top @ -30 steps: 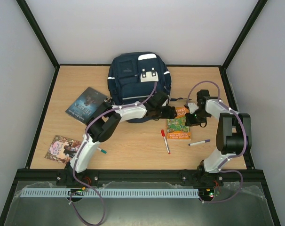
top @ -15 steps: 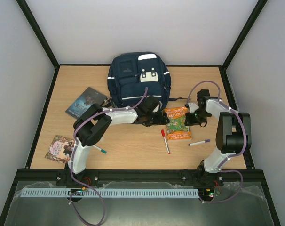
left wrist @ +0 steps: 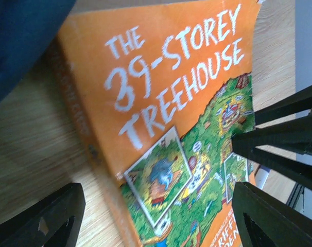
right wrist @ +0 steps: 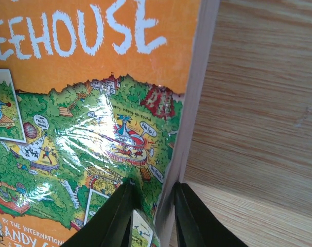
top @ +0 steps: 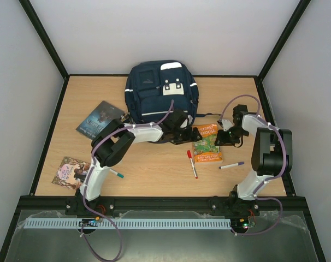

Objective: Pack the student bag
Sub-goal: Pick up the book from the center of the board.

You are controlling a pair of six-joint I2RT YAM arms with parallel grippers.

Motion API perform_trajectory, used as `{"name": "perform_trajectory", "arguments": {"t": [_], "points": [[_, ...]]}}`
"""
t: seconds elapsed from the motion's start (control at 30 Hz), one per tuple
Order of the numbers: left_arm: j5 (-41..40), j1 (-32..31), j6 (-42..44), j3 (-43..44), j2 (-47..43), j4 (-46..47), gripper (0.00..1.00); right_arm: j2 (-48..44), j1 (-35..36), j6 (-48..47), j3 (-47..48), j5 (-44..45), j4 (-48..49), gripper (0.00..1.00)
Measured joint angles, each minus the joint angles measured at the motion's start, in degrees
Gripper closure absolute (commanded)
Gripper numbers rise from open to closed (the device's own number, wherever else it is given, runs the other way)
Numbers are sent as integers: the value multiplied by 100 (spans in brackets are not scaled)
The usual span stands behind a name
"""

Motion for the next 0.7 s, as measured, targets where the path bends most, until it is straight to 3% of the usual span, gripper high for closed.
{"name": "perform_trajectory", "arguments": {"t": [0.27,0.4,0.5,0.63,0.7], "points": [[177,2,-133,247,234,155,18,-160,-46,85,-28,-11,57,75],[162,2,-142,247,234,146,18,-221,-35,138,-52,24,85,86],[142,2,-138,247,234,142,18,-221,-24,166,-50,13,81,88],[142,0,-140,243,234,149,18,-168,-46,177,-39,-17,70,73],[149,0,-142,229,234,168,18,-166,-83,186,-37,13,83,70]]}}
